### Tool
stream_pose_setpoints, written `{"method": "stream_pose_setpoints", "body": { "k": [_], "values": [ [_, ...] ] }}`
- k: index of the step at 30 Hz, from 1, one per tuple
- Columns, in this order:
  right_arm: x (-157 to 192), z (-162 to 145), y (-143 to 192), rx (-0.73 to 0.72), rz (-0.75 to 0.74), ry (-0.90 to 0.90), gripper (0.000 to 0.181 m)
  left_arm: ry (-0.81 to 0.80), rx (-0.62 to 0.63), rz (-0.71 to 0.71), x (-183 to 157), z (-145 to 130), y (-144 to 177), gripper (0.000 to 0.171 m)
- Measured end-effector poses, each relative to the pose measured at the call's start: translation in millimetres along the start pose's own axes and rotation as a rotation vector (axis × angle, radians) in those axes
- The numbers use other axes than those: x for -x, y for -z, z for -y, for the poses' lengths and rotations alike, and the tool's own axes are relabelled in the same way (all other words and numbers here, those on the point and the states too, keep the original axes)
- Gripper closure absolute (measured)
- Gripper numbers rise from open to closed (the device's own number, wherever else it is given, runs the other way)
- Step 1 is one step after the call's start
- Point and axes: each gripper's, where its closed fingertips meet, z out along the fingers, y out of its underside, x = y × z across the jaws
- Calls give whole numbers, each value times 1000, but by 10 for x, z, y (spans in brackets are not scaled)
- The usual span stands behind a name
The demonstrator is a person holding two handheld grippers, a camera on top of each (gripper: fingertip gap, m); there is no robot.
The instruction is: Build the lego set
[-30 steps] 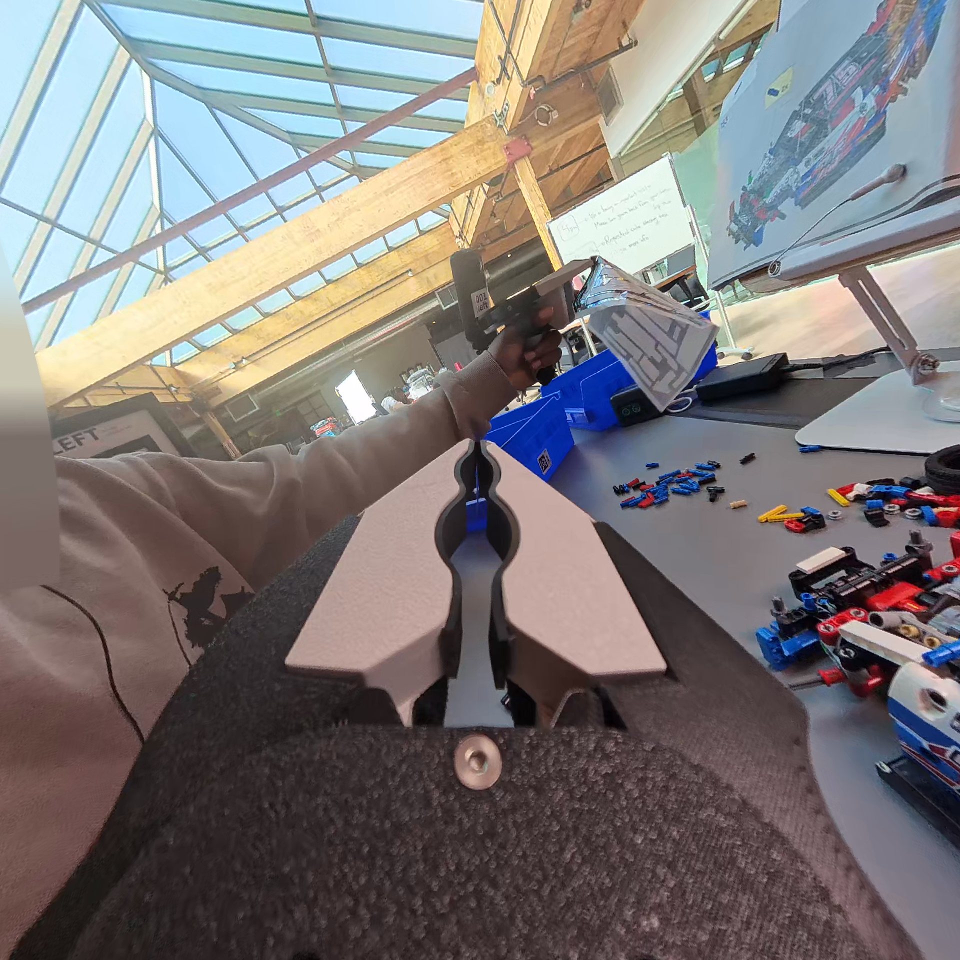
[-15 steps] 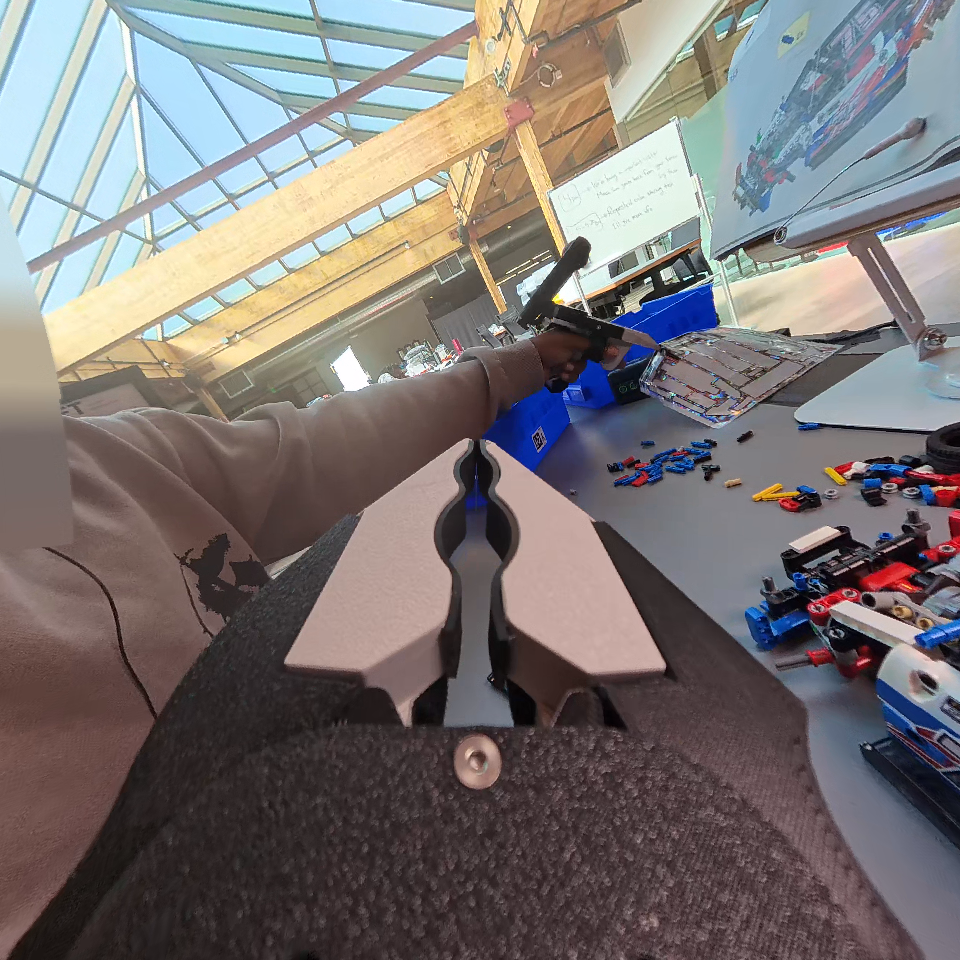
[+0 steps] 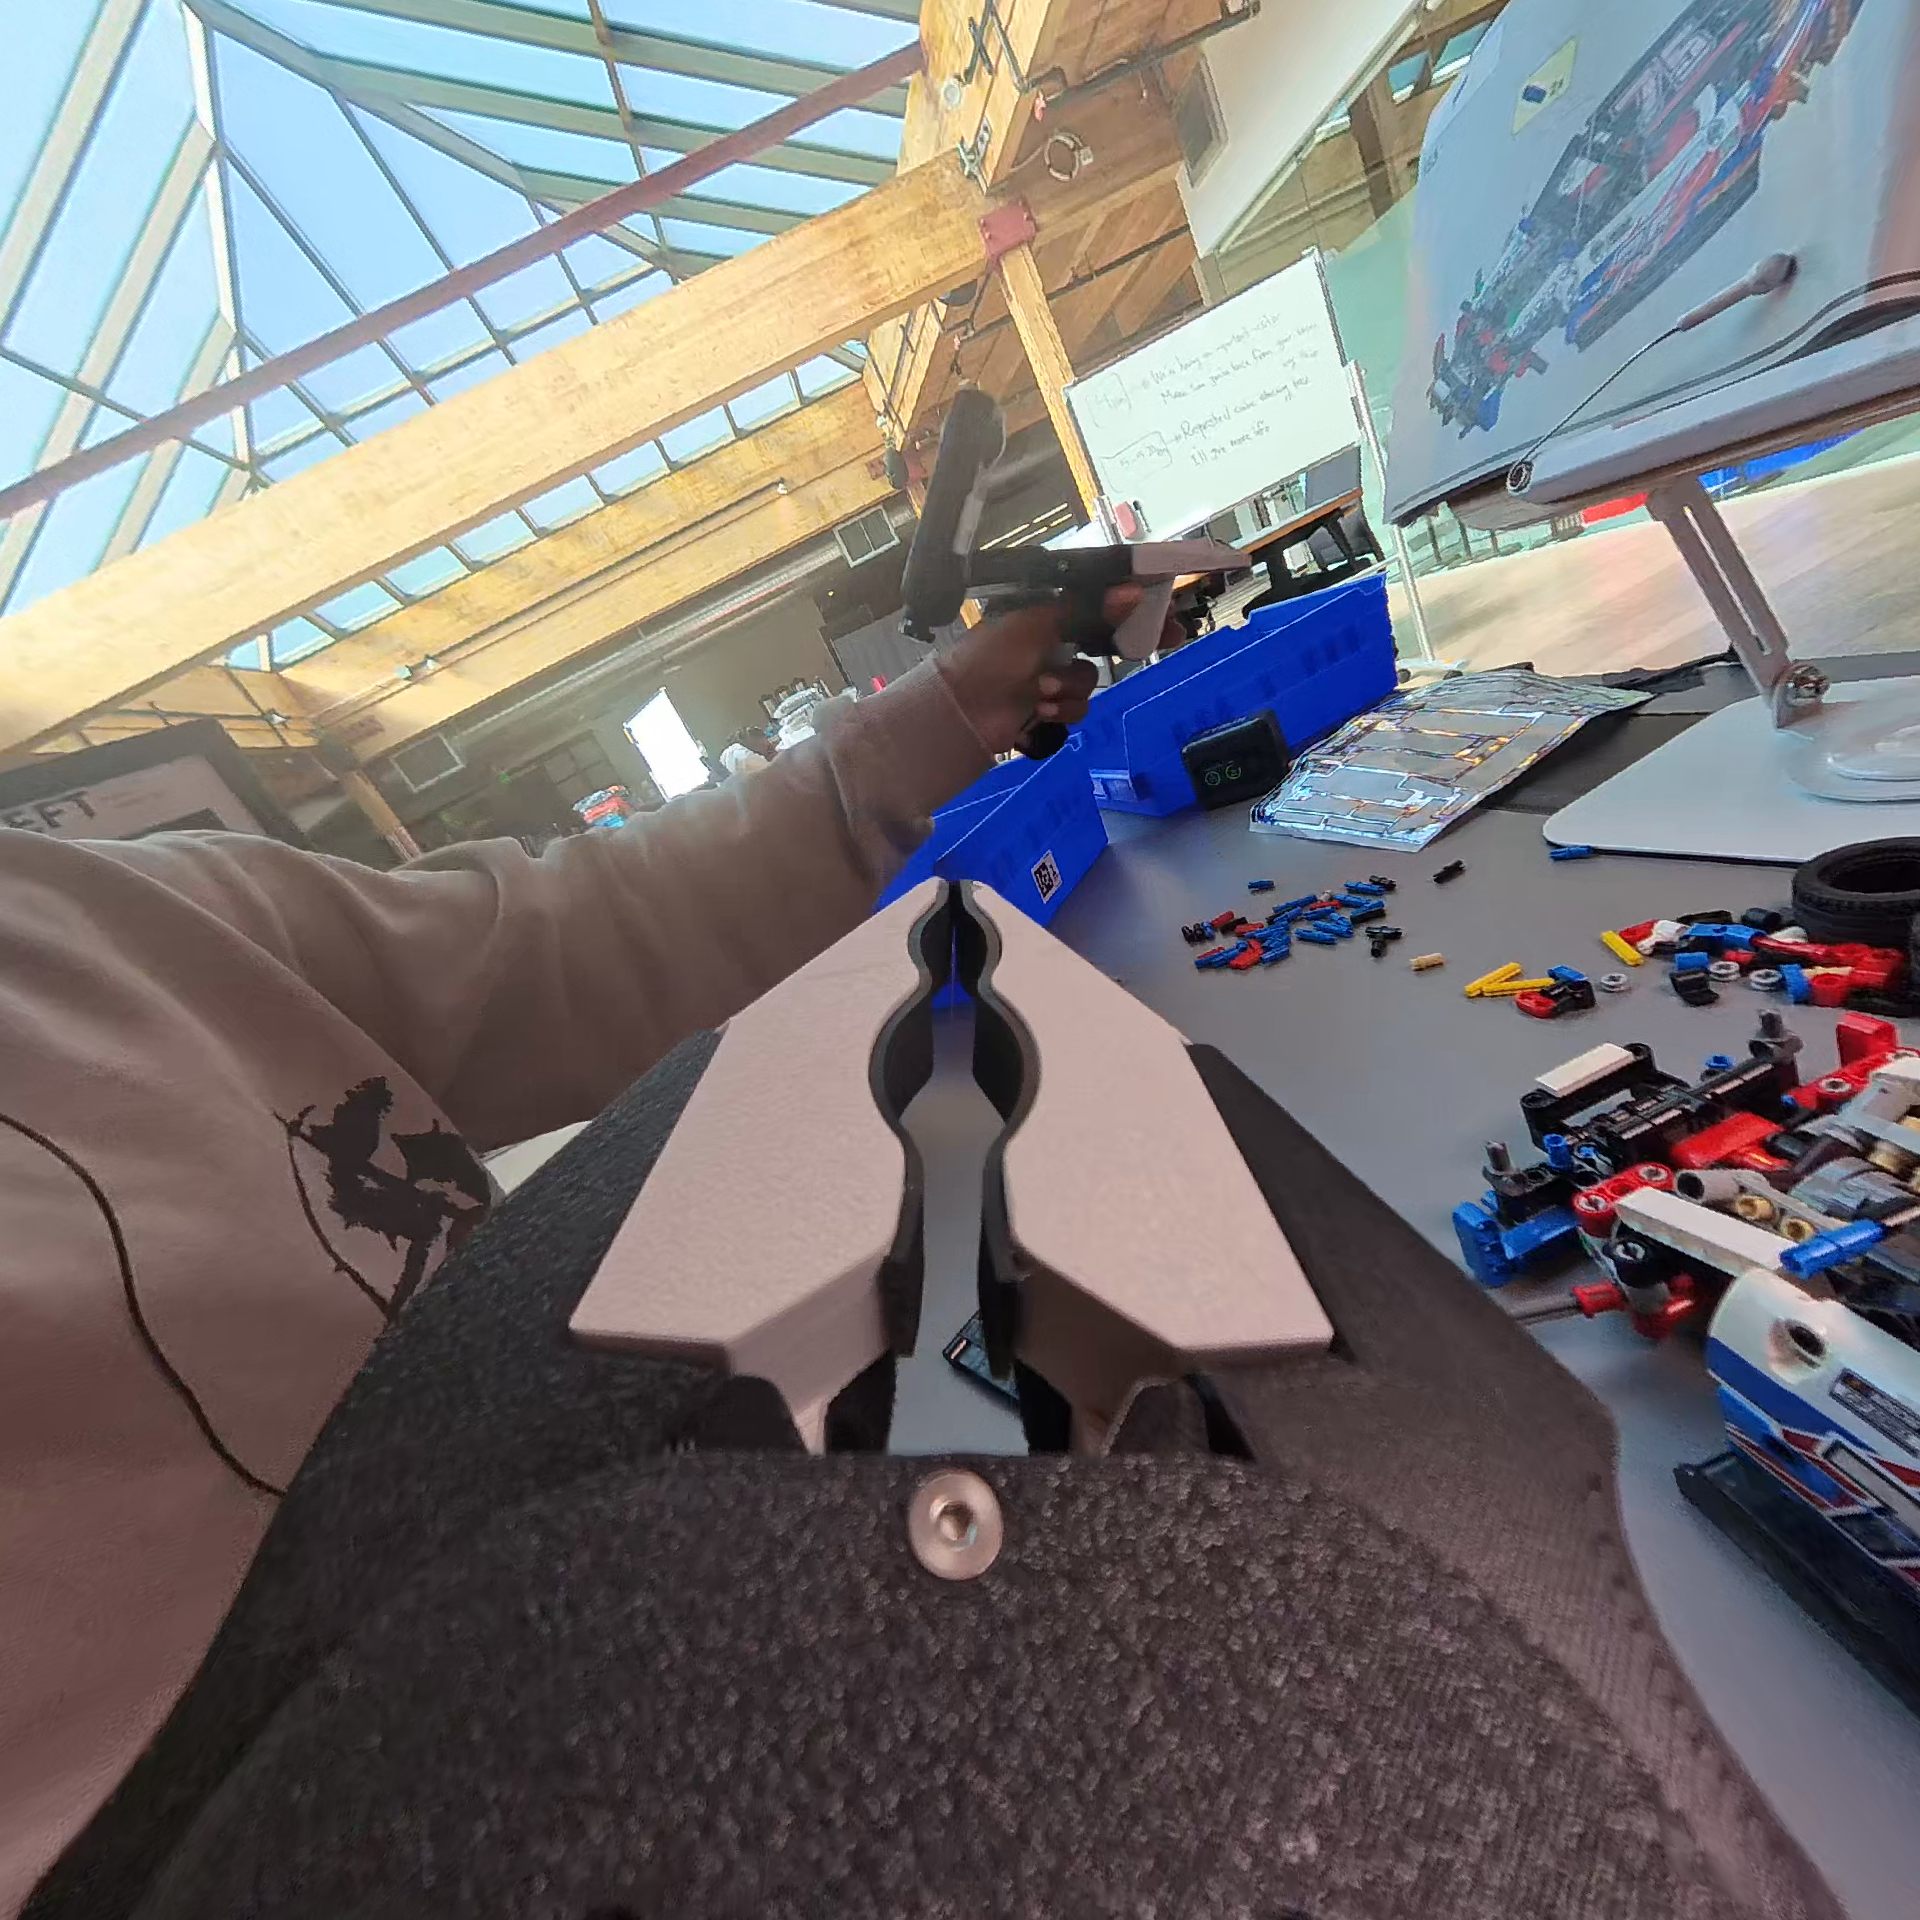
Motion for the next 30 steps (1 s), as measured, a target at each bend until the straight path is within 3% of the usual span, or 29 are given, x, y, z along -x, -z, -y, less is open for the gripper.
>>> {"method": "stream_pose_setpoints", "body": {
  "k": [4,6,8,10,13,19,30],
  "values": [
    [-50,-44,-28,12,-90,225,181,202,-52,-513,-1612,-393,441,154],
    [-56,-86,-47,49,-187,530,181,382,-40,-721,-2242,-682,657,154],
    [-29,-198,-97,129,-275,925,181,543,-11,-859,-2687,-939,793,151],
    [41,-361,-184,198,-292,1179,181,677,5,-932,-2937,-1089,851,149],
    [136,-496,-292,223,-301,1379,181,798,42,-982,-3075,-1184,872,146],
    [175,-577,-368,259,-344,1653,181,815,63,-1006,-3110,-1216,882,156],
    [158,-726,-454,302,-331,1770,181,821,83,-1008,-3120,-1257,863,171]
  ]
}}
